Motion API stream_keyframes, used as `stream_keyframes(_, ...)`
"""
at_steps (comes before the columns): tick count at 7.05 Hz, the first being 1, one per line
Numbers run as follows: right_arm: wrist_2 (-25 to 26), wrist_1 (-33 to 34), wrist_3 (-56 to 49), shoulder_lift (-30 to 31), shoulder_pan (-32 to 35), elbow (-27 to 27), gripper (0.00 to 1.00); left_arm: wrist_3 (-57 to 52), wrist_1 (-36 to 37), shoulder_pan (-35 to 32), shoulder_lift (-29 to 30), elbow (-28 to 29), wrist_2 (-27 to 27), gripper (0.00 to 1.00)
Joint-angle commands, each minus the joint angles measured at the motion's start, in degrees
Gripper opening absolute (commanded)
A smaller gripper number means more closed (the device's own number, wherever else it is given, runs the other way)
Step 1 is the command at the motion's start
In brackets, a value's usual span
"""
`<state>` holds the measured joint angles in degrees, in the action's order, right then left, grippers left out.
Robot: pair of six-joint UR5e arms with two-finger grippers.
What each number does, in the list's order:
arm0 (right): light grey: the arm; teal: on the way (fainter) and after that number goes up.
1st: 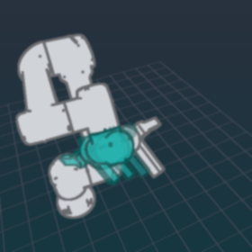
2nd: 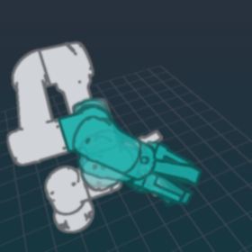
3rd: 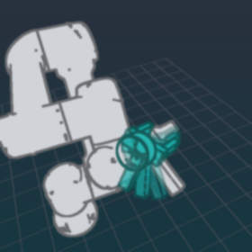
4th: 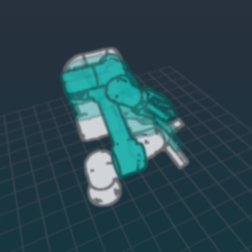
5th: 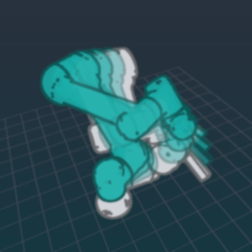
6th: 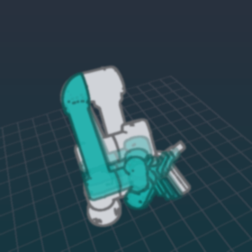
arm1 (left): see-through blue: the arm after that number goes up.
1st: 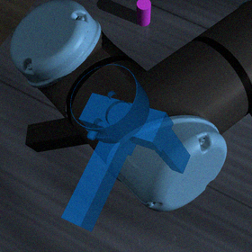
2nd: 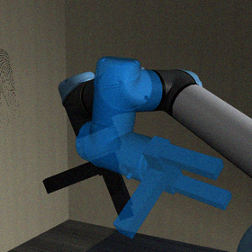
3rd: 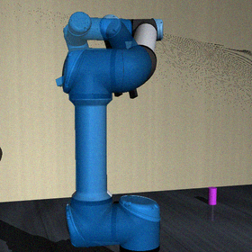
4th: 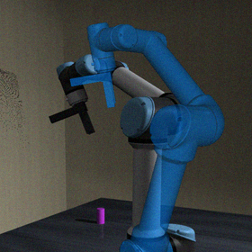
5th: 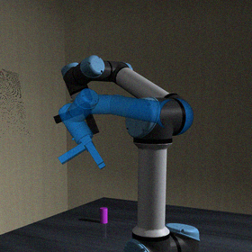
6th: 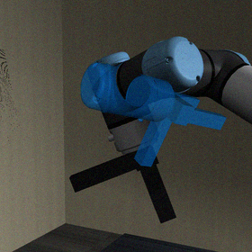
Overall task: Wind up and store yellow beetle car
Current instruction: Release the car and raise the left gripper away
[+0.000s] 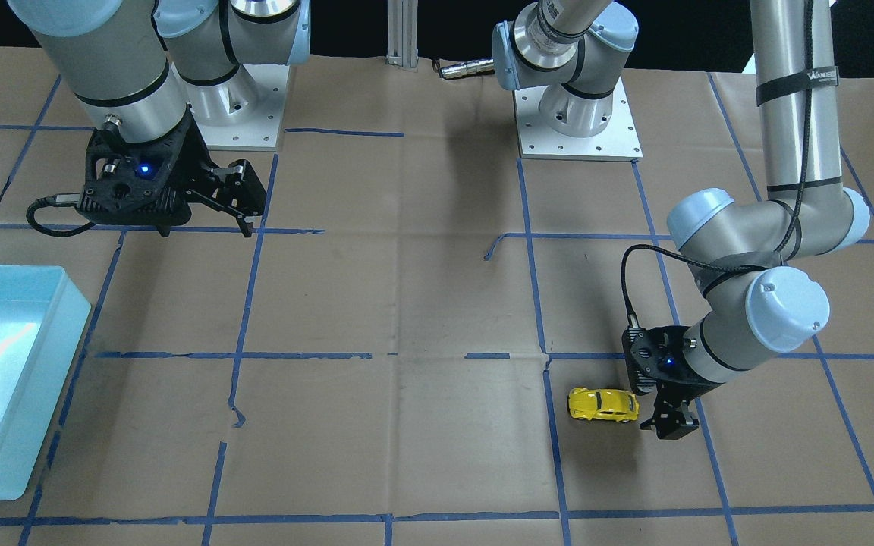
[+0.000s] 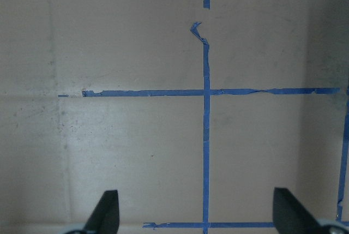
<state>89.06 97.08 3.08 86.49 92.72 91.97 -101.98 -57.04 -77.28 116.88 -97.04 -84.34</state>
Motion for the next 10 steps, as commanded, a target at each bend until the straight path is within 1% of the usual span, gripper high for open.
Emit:
stream_keyframes(1,-0.03,0.91,-0.01,0.0,0.0,0.22,1.0,20.37,-10.67,-5.65,-9.87,0.45,-0.03,0.99)
stream_keyframes(2,0.06,0.92,-0.01,-0.18,0.0,0.22,1.0,33.99,-12.98,-8.91,-14.44,0.8,-0.21,0.99)
stream_keyframes(3,0.06,1.01,0.08,-0.79,0.0,-0.04,1.0,49.18,-16.14,-10.86,-17.36,2.2,-0.04,0.99)
stream_keyframes(4,0.06,1.18,0.43,-0.79,0.0,-0.04,1.0,63.34,-19.83,-13.49,-20.35,4.73,-0.3,0.99)
stream_keyframes(5,0.06,1.27,0.35,-0.79,0.0,-0.04,1.0,72.97,-25.95,-14.73,-22.55,8.15,-1.26,0.99)
stream_keyframes(6,0.06,1.27,0.09,-0.79,0.0,-0.04,1.0,82.55,-31.84,-14.74,-24.66,10.62,-4.14,0.99)
stream_keyframes(7,0.24,1.27,0.43,-0.79,0.0,0.05,1.0,90.91,-34.69,-14.31,-25.9,10.65,-4.25,0.99)
stream_keyframes(8,0.24,1.45,-0.09,-0.71,0.0,-0.04,1.0,94.39,-34.98,-14.3,-27.22,9.78,-4.25,0.99)
stream_keyframes(9,0.15,2.4,-1.14,-0.71,0.26,0.31,1.0,94.6,-36.2,-14.13,-28.28,9.42,-4.17,0.99)
stream_keyframes(10,-0.37,3.37,-9.07,-1.14,2.88,0.31,1.0,94.6,-36.38,-13.34,-28.55,9.33,-4.25,0.99)
